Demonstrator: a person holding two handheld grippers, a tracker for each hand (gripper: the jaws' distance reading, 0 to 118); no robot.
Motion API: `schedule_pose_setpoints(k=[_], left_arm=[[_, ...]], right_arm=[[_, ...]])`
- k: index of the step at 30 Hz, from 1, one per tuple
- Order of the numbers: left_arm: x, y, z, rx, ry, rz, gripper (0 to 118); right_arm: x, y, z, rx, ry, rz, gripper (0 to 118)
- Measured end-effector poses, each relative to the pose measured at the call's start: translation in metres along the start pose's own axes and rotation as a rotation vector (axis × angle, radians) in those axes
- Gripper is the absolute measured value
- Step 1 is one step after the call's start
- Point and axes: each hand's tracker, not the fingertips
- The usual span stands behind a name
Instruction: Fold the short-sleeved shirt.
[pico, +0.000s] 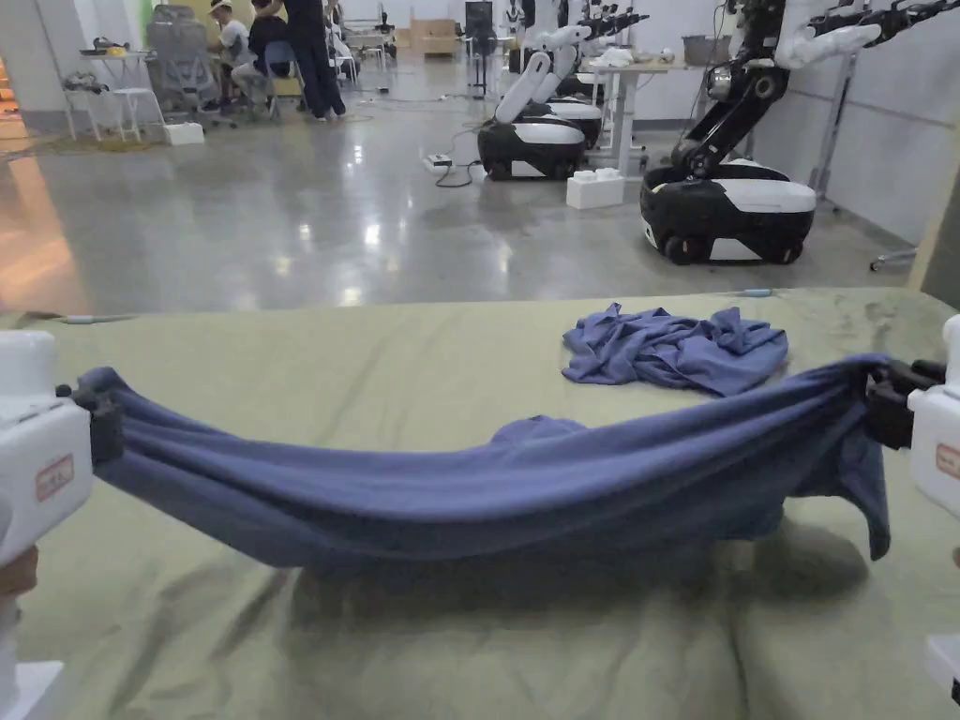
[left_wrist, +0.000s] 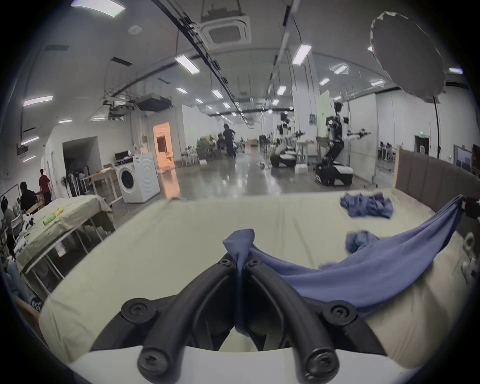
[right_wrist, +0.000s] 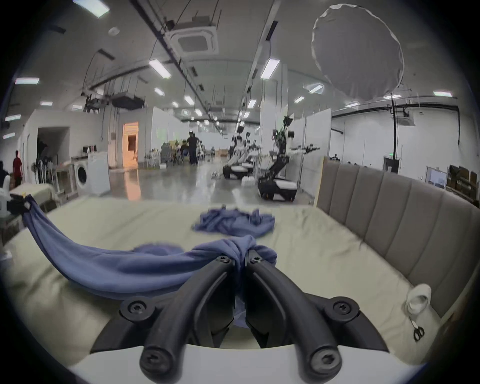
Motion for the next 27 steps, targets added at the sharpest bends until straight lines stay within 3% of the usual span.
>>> schedule_pose_setpoints(k=[1,4,8,11,20,25,26,27], left_arm=[[0.0,-0.016,0.009,0.001,-0.009,0.011,2],[0.009,-0.057,0.045,-0.029,-0.045,-0.035,2],[0.009,-0.092,0.089,-0.057,-0.069,-0.012,2],[0.002,-0.103,0.124,-0.052,-0.073,0.024,2],[-0.039,-0.134,0.213,-0.063,-0.125,0.072,2],[-0.047,-0.171,0.228,-0.141,-0.128,0.072,3],[-0.049,-0.177,0.227,-0.16,-0.149,0.098,9],[-0.049,-0.183,0.228,-0.146,-0.164,0.119,44]], right_arm=[[-0.002,-0.017,0.008,-0.021,-0.001,0.03,7],[-0.003,-0.055,0.038,-0.058,0.018,0.013,7],[0.0,-0.08,0.09,-0.07,0.023,-0.095,7],[0.005,-0.091,0.134,-0.071,0.027,-0.096,7],[0.024,-0.12,0.252,-0.136,0.049,-0.02,7],[0.024,-0.148,0.277,-0.196,0.061,0.029,7],[0.026,-0.154,0.276,-0.202,0.06,0.029,7],[0.028,-0.16,0.273,-0.222,0.067,0.019,7]])
